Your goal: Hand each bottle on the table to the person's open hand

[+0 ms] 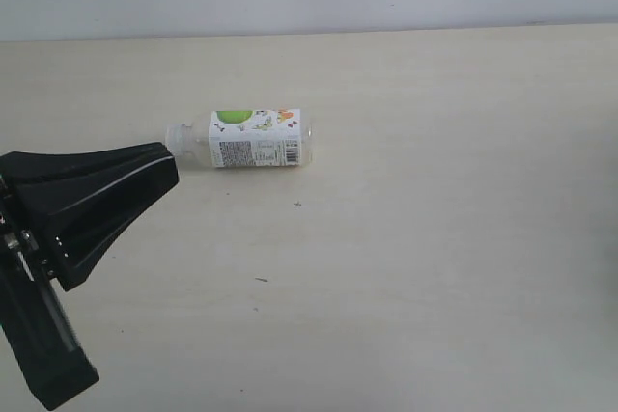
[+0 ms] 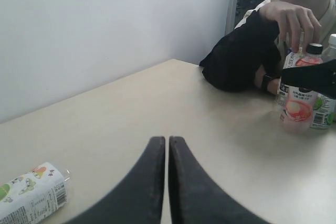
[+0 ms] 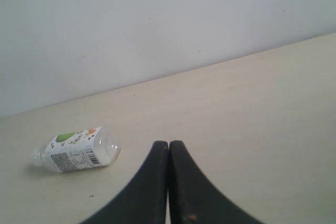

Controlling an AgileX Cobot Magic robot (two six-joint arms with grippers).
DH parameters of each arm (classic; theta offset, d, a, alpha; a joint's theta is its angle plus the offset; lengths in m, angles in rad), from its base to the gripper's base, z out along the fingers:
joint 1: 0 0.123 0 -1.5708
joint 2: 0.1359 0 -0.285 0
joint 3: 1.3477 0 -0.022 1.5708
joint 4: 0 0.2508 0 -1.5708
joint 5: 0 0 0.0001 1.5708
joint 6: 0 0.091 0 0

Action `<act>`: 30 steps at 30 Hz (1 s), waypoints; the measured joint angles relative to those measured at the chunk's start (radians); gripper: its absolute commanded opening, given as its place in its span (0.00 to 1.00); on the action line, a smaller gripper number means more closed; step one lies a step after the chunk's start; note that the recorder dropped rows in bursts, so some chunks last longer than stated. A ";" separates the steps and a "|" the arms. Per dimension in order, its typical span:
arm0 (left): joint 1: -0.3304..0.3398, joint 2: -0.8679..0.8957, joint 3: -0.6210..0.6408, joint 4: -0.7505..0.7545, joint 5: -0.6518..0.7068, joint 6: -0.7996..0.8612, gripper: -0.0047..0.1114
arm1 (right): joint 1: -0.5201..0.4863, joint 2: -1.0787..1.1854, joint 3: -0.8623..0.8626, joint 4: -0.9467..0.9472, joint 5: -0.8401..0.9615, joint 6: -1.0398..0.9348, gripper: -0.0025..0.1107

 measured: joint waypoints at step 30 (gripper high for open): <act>0.000 0.000 0.000 0.000 0.031 0.000 0.08 | 0.000 0.000 0.000 0.000 0.000 0.000 0.02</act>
